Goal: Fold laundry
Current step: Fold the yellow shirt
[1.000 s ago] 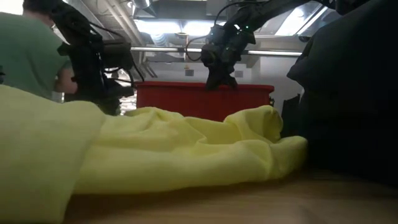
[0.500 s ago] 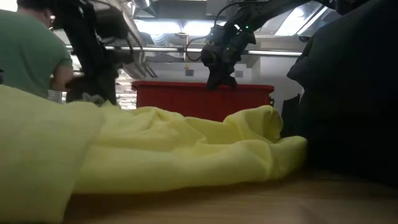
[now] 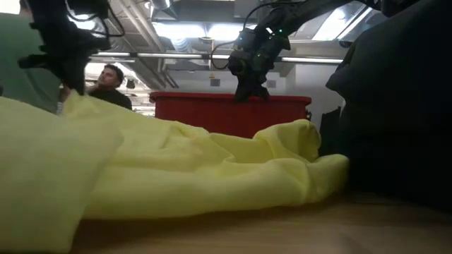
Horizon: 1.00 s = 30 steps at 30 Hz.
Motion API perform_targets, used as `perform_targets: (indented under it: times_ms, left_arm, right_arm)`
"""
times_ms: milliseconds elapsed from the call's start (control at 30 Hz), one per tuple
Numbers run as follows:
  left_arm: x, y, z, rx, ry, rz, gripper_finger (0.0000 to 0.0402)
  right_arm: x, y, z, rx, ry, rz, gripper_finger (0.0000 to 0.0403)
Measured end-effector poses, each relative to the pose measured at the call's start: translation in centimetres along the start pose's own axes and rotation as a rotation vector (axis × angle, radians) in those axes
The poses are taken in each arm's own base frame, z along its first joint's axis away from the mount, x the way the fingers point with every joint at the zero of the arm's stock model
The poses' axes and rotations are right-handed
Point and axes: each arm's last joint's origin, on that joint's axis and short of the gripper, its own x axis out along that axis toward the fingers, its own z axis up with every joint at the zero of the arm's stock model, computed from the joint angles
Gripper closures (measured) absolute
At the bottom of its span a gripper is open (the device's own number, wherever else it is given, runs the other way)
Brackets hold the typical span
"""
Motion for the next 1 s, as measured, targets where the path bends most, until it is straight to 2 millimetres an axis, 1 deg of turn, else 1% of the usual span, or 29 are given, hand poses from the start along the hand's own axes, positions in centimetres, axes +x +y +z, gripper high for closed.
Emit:
perform_targets:
  times_ms: [267, 467, 600, 700, 767, 800, 867, 1000]
  left_arm:
    - [0.0, 1.6, -1.3, 0.036, 0.119, 0.143, 0.0401]
    - [0.0, 1.6, -1.4, 0.046, 0.134, 0.148, 0.0401]
    - [0.0, 1.5, -1.5, 0.042, 0.179, 0.115, 0.0401]
    - [0.0, 1.1, -1.6, 0.054, 0.209, 0.057, 0.0401]
    - [-0.1, 0.8, -1.7, 0.071, 0.219, -0.010, 0.0401]
    - [-0.1, 0.6, -1.7, 0.075, 0.229, -0.038, 0.0401]
    - [-0.1, 0.4, -1.7, 0.063, 0.233, -0.065, 0.0401]
    - [-0.3, 0.4, -2.0, 0.057, 0.257, -0.077, 0.0388]
  right_arm:
    - [0.0, -0.1, -0.7, -0.001, 0.071, -0.038, 0.0402]
    - [0.1, 0.3, -1.5, -0.009, 0.145, -0.033, 0.0402]
    - [0.7, -0.1, -2.0, -0.014, 0.165, -0.042, 0.0402]
    - [1.4, -1.1, -2.0, 0.037, 0.174, 0.001, 0.0403]
    - [2.3, -1.3, -2.2, 0.067, 0.197, 0.034, 0.0403]
    - [2.8, -1.1, -2.3, 0.068, 0.208, 0.035, 0.0403]
    - [3.8, -0.2, -2.2, 0.046, 0.213, 0.038, 0.0403]
    - [6.1, 1.5, -1.6, 0.040, 0.160, 0.055, 0.0403]
